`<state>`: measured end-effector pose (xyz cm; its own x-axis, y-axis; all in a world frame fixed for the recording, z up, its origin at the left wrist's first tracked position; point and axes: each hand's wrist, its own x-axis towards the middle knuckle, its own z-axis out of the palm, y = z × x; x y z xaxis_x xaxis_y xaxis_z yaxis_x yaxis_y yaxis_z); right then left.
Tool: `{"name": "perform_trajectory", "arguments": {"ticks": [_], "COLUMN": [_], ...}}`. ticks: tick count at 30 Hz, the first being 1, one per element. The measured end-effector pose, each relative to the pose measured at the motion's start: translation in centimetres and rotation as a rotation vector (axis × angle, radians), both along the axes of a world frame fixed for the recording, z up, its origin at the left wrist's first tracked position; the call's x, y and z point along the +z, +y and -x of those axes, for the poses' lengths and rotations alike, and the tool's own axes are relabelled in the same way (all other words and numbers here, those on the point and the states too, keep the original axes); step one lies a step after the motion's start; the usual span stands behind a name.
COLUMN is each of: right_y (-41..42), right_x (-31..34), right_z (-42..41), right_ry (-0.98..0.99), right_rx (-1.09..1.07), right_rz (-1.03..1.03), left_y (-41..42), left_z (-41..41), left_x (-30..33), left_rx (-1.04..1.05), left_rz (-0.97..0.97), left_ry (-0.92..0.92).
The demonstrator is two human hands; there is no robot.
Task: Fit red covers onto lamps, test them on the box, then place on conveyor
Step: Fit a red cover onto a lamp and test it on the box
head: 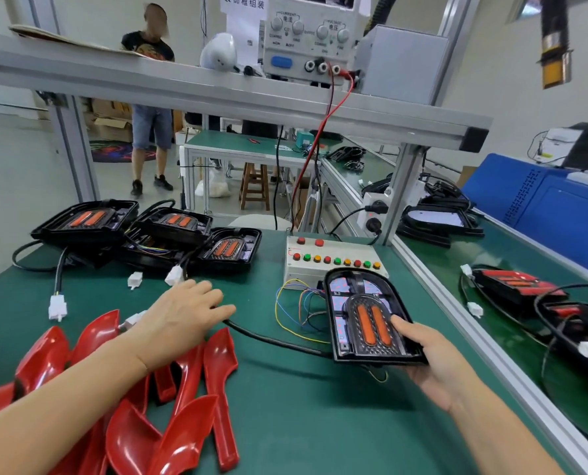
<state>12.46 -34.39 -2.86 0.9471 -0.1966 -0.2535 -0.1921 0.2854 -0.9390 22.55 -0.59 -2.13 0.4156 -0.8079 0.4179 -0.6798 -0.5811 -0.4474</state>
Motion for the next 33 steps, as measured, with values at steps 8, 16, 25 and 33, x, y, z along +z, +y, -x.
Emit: {"name": "perform_trajectory", "arguments": {"ticks": [8,16,25,33], "right_y": [0.5,0.6,-0.6,-2.2], "right_x": [-1.6,-3.1,-2.0,-1.5], "right_z": [3.3,5.3,4.0,1.0], "right_ry": [-0.100,-0.085,0.014,0.052], "right_rx": [-0.157,-0.287,-0.210,-0.194], "right_rz": [-0.004,-0.053,0.035,0.101], "left_y": [-0.8,-6.8,-13.0,-10.5], "left_z": [-0.7,1.2,0.6,-1.4], "left_x": [-0.4,0.4,-2.5,-2.9], "left_rx": [0.106,-0.088,-0.038,0.056], "left_rz": [-0.003,0.192,-0.149,-0.115], "left_ry": [0.460,0.574,0.620,0.680]}}
